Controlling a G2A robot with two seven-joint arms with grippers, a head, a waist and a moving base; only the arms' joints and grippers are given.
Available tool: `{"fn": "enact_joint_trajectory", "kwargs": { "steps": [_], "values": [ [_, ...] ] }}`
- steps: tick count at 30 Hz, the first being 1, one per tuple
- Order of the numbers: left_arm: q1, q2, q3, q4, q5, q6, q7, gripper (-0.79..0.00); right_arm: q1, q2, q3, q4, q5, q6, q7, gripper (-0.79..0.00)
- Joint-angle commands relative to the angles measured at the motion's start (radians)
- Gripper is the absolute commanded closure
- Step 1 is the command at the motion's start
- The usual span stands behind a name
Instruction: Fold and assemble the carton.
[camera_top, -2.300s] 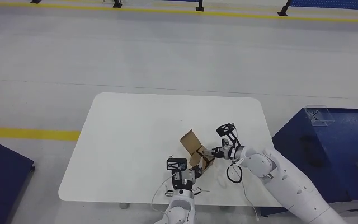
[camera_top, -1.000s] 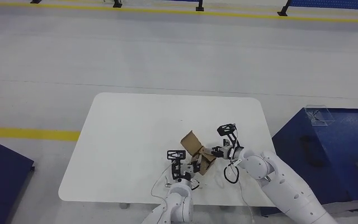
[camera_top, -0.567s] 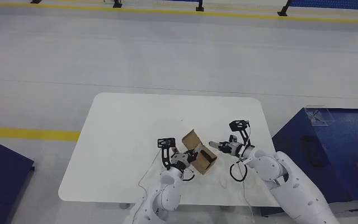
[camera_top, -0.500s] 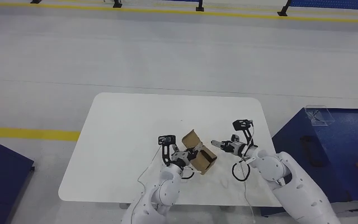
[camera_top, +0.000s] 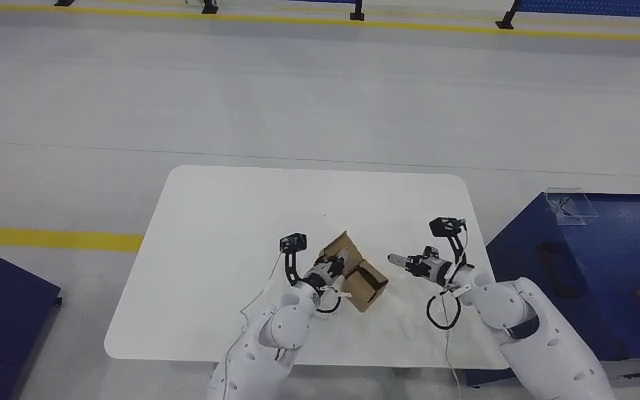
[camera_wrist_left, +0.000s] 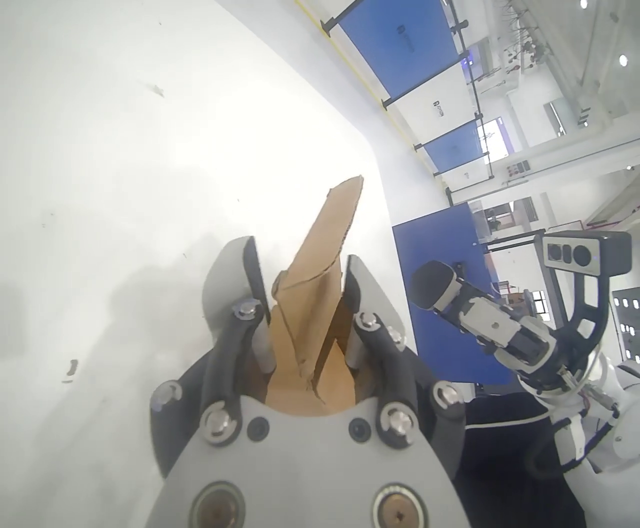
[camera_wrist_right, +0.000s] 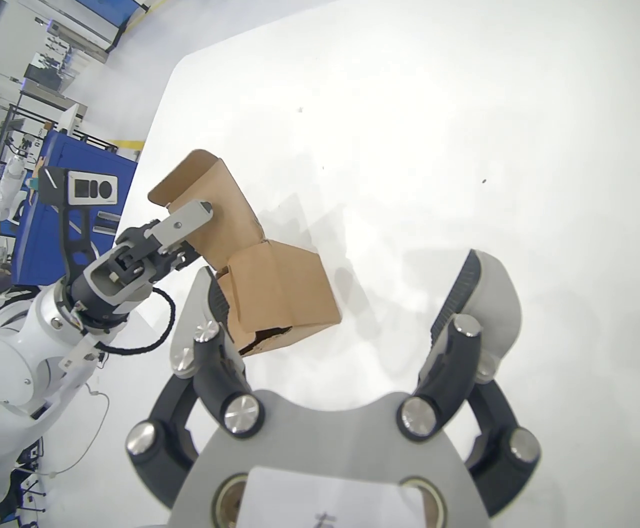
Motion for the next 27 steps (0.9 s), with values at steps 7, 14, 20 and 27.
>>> {"fn": "enact_joint_trajectory", "kwargs": {
  "steps": [7, 14, 20, 27],
  "values": [
    [0.131, 0.014, -0.023, -0.114, -0.005, -0.039, 0.089, 0.000, -0.014, 0.000, 0.012, -0.022, -0.026, -0.005, -0.018, -0.785],
    [0.274, 0.018, -0.019, -0.203, 0.015, -0.053, 0.305, 0.000, -0.018, 0.000, 0.042, -0.024, -0.014, -0.012, 0.015, -0.785],
    [0.346, 0.020, 0.010, -0.211, 0.084, -0.038, 0.409, -0.446, 0.002, -0.004, 0.023, 0.012, -0.043, -0.016, 0.079, -0.785],
    [0.372, 0.028, 0.022, -0.232, 0.148, -0.080, 0.442, -0.785, 0.021, -0.015, -0.030, 0.045, -0.087, -0.041, 0.106, -0.785]
  ]
}}
